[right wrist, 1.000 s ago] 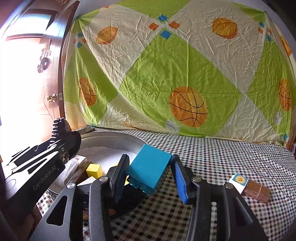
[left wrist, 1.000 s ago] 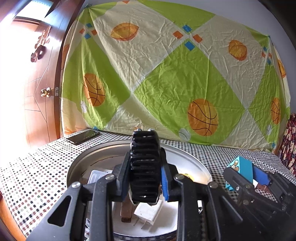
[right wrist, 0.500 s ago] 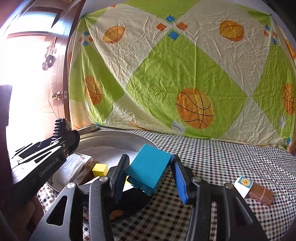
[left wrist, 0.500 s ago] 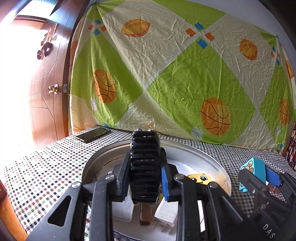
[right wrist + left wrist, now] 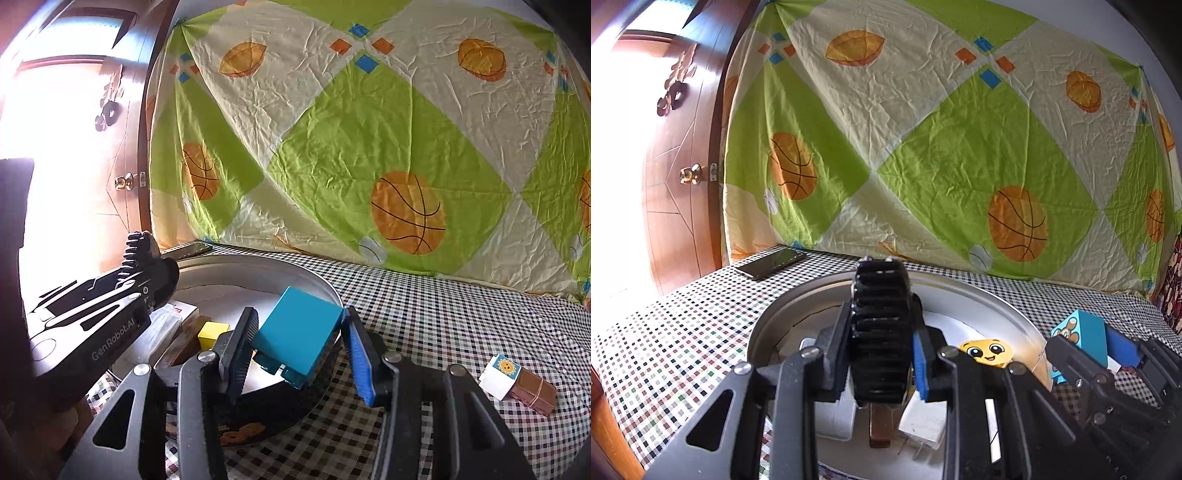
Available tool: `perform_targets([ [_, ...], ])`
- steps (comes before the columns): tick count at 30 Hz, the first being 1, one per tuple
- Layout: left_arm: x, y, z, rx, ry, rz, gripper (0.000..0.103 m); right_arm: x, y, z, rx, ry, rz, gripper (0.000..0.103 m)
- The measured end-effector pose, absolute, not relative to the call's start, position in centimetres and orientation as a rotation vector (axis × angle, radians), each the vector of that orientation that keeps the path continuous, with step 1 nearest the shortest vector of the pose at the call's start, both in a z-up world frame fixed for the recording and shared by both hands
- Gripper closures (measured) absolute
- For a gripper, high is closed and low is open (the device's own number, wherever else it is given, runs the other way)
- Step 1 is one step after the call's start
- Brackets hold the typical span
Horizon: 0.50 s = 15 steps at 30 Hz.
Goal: Organize rigid objects
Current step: 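Lower the black brush and teal block over the tin with both grippers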
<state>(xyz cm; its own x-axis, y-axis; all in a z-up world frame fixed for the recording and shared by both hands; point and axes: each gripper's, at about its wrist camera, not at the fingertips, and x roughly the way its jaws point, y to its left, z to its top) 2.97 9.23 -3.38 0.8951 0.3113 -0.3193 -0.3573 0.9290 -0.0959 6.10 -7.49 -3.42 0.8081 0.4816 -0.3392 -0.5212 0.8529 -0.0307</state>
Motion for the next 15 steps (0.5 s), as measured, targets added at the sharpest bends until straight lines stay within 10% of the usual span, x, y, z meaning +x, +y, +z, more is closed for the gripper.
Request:
perform_targets([
  [15,3.9,11.1,-3.2,-0.144,0.365,0.335,0.077,7.3,-5.5,-3.2,-0.128,0.365,0.612,0.053],
])
